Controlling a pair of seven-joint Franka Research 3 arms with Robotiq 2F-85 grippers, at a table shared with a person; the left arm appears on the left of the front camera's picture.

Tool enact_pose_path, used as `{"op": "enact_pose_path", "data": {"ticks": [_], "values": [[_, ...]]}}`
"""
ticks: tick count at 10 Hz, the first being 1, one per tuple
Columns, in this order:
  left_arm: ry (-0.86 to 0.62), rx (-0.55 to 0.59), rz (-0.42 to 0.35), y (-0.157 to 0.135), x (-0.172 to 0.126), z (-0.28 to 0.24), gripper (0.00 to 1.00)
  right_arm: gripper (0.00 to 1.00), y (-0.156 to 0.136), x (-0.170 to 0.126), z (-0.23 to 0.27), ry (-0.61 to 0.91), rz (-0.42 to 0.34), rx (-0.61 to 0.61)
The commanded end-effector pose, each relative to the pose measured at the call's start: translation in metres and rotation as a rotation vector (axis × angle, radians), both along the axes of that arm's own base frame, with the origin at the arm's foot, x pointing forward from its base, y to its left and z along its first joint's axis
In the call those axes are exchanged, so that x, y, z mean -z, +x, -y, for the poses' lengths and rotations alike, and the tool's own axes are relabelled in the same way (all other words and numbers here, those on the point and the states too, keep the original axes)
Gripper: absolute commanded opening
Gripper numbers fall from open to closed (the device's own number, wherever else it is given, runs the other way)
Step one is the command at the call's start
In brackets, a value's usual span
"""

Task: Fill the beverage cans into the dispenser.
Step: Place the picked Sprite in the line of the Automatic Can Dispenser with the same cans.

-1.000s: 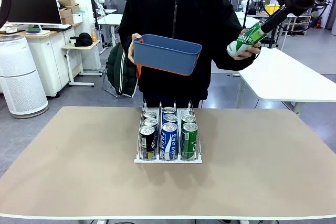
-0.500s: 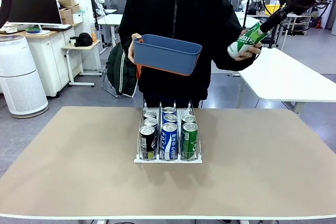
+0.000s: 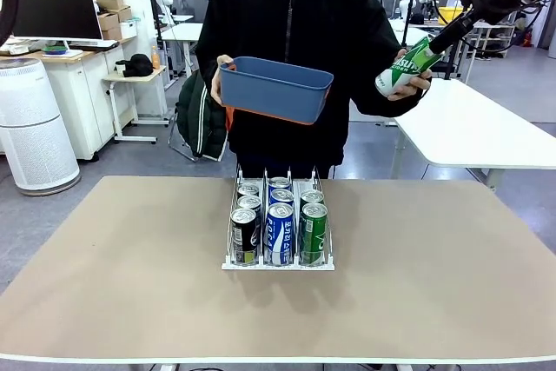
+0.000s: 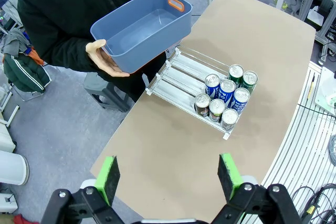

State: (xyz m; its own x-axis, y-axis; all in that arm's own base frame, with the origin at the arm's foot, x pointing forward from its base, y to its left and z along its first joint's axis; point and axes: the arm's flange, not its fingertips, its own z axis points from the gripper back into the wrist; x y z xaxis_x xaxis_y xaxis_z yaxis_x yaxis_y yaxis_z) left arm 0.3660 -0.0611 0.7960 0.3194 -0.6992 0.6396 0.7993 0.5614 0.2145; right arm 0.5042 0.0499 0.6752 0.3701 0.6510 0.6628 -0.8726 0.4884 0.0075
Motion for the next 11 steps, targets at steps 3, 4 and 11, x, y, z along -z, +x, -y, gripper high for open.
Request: {"op": "enact_pose_path", "data": {"ticks": [3,4,11], "values": [[0.0,0.0,0.0,0.0,0.001,-0.002,1.0,0.38,-0.002,0.0,-0.001,-0.023,-0.002,0.004],[0.0,0.0,0.0,0.0,0.001,-0.002,1.0,0.0,0.001,0.003,-0.005,-0.016,0.01,0.008],[0.0,0.0,0.0,0.0,0.001,-0.002,1.0,0.19,-0.011,0.001,-0.005,-0.024,0.011,0.002]]}}
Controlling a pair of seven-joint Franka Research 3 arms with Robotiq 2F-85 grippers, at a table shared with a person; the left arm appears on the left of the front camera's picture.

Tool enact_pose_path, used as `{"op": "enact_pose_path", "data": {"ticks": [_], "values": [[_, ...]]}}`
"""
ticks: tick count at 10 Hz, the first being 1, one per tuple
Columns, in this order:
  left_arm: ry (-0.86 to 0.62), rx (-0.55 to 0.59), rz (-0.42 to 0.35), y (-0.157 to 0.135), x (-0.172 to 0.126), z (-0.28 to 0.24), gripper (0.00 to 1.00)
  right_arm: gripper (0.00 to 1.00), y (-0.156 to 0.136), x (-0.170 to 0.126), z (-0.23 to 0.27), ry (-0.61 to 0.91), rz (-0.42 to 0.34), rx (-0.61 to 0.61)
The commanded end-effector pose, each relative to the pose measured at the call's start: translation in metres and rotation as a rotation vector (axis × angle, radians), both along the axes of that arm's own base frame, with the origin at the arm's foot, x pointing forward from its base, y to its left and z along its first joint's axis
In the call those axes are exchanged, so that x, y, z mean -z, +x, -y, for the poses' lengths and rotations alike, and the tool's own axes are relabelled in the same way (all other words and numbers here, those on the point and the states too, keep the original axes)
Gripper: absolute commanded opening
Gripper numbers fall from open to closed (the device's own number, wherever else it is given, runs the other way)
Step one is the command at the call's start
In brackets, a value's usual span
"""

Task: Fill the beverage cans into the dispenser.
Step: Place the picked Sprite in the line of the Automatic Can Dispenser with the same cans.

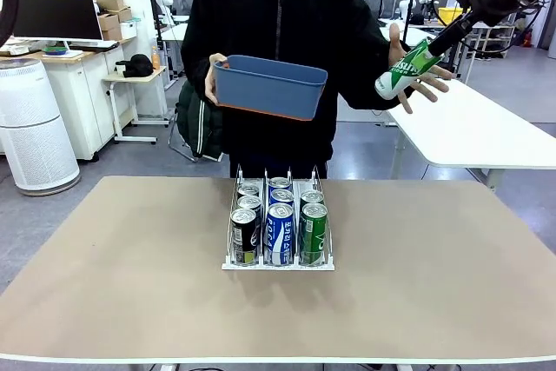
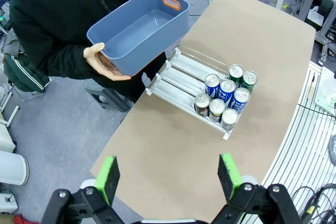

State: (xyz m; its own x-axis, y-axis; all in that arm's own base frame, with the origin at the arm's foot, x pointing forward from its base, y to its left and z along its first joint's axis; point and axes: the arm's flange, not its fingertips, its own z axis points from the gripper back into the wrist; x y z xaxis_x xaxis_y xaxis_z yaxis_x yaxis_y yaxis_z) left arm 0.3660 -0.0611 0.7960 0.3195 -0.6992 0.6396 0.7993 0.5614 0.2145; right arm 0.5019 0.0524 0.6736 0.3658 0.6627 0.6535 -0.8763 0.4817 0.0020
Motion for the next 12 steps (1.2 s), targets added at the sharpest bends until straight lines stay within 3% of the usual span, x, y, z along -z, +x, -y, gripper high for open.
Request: {"op": "enact_pose_path", "data": {"ticks": [1,2,3,4,10,11,12], "values": [[0.0,0.0,0.0,0.0,0.001,-0.002,1.0,0.38,-0.007,-0.001,-0.002,-0.01,0.016,0.009],[0.0,0.0,0.0,0.0,0.001,-0.002,1.0,0.0,-0.005,-0.002,-0.002,-0.011,0.019,0.006],[0.0,0.0,0.0,0.0,0.001,-0.002,1.0,0.18,-0.007,-0.003,-0.003,-0.007,0.024,0.014],[0.0,0.0,0.0,0.0,0.001,-0.002,1.0,0.0,-0.009,-0.003,-0.004,0.004,0.017,0.021],[0.0,0.0,0.0,0.0,0.001,-0.002,1.0,0.0,-0.003,-0.001,0.0,0.001,0.003,0.0],[0.0,0.0,0.0,0.0,0.001,-0.002,1.0,0.58,-0.002,0.001,0.0,0.0,-0.003,-0.001],[0.0,0.0,0.0,0.0,0.001,-0.002,1.0,0.58,-0.023,-0.005,-0.003,-0.004,-0.011,0.002]]}}
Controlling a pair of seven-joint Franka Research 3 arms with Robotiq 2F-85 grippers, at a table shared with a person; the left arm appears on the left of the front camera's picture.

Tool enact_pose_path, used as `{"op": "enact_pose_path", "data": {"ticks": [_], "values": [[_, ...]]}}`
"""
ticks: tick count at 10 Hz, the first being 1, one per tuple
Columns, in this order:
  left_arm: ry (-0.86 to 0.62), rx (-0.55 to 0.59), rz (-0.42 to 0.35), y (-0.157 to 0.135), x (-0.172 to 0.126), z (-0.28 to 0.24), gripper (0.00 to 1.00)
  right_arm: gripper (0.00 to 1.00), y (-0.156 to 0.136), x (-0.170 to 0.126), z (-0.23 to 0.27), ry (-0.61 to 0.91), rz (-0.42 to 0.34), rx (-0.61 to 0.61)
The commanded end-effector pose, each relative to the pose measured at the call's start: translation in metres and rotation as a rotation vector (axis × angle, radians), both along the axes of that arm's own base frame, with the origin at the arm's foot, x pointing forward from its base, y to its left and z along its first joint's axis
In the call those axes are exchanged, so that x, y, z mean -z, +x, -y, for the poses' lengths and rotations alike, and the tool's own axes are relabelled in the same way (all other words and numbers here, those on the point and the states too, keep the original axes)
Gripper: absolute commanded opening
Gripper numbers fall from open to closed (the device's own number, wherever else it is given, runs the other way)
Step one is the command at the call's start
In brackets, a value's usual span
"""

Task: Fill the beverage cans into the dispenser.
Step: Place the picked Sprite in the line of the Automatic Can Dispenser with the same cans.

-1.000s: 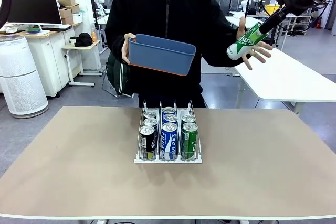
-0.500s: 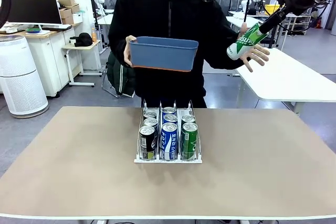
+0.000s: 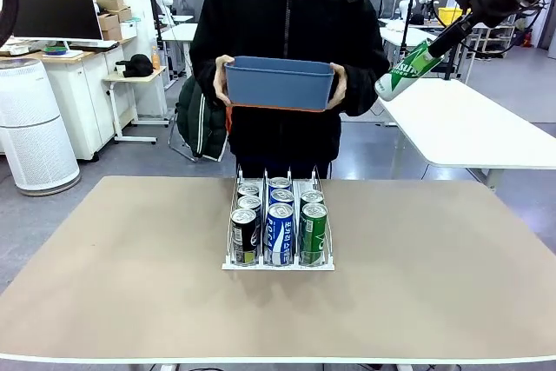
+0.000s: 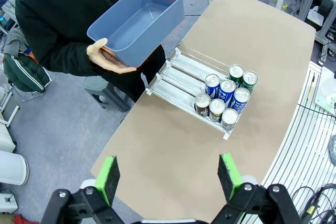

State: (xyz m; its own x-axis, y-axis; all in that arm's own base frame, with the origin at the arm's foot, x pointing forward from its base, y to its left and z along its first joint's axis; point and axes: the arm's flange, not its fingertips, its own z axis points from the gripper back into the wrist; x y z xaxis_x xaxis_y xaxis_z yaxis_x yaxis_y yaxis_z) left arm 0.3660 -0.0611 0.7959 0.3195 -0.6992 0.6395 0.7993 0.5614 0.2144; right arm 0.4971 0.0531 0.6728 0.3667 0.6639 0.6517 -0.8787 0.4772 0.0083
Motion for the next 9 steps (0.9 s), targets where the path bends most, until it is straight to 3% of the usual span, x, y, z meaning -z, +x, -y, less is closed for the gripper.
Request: {"op": "enact_pose_path", "data": {"ticks": [1,3,6,7,8,9], "values": [[0.0,0.0,0.0,-0.001,0.001,-0.002,1.0,0.58,-0.044,-0.009,-0.004,-0.017,-0.049,0.104],[0.0,0.0,0.0,-0.001,0.001,-0.002,1.0,0.58,-0.091,-0.006,-0.017,-0.079,-0.125,0.255],[0.0,0.0,0.0,-0.001,0.001,-0.002,1.0,0.58,-0.156,0.018,-0.037,-0.262,-0.113,0.467],[0.0,0.0,0.0,-0.001,0.001,-0.002,1.0,0.58,-0.172,0.029,-0.04,-0.295,-0.119,0.468],[0.0,0.0,0.0,-0.001,0.001,-0.002,1.0,0.58,-0.182,0.04,-0.044,-0.284,-0.177,0.431],[0.0,0.0,0.0,-0.001,0.001,-0.002,1.0,0.58,-0.187,0.056,-0.053,-0.261,-0.302,0.351]]}}
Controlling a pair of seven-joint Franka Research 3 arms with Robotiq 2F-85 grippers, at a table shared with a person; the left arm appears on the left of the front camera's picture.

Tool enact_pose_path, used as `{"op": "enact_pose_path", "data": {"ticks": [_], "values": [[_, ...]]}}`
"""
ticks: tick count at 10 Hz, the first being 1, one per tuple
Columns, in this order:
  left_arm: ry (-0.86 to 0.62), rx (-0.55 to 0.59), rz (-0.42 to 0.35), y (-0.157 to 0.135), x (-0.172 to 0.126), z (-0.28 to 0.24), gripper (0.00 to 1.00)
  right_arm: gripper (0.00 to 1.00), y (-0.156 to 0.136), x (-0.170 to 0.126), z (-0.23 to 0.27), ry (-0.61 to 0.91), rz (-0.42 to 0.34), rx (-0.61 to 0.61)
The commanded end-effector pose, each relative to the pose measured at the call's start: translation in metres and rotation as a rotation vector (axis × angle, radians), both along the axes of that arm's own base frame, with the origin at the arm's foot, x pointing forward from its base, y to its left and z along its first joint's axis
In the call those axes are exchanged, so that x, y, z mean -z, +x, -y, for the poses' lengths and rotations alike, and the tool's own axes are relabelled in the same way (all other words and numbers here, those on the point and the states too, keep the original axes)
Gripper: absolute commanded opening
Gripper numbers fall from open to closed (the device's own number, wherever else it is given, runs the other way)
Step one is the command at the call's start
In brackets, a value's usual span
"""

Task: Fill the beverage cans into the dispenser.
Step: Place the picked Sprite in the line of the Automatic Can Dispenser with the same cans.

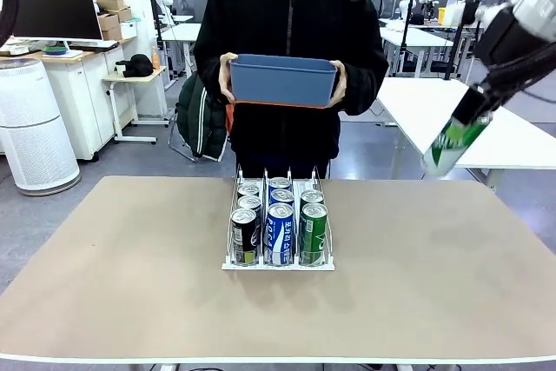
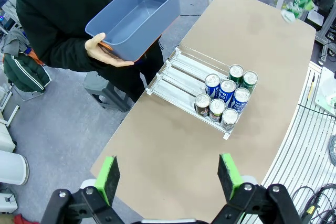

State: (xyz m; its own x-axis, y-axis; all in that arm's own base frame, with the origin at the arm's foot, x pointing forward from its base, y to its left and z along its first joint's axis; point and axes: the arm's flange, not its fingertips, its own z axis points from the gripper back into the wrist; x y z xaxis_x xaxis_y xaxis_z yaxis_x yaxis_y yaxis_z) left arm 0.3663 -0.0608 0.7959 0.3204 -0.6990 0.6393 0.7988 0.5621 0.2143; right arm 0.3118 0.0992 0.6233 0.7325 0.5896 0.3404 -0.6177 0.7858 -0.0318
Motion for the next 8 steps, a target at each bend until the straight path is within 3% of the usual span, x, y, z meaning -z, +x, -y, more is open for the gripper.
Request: {"op": "enact_pose_path", "data": {"ticks": [1,3,4,8], "values": [[0.0,0.001,0.0,-0.001,0.001,-0.001,1.0,0.58,0.003,0.025,-0.017,0.095,-0.197,-0.068],[0.0,0.001,0.0,-0.001,0.001,-0.001,1.0,0.58,0.006,0.043,-0.029,0.044,-0.22,-0.102],[0.0,0.001,0.0,-0.001,0.001,-0.001,1.0,0.58,-0.005,0.037,-0.021,0.051,-0.172,-0.079],[0.0,0.001,0.0,-0.001,0.001,-0.001,1.0,0.58,-0.002,0.043,-0.025,0.053,-0.198,-0.09]]}}
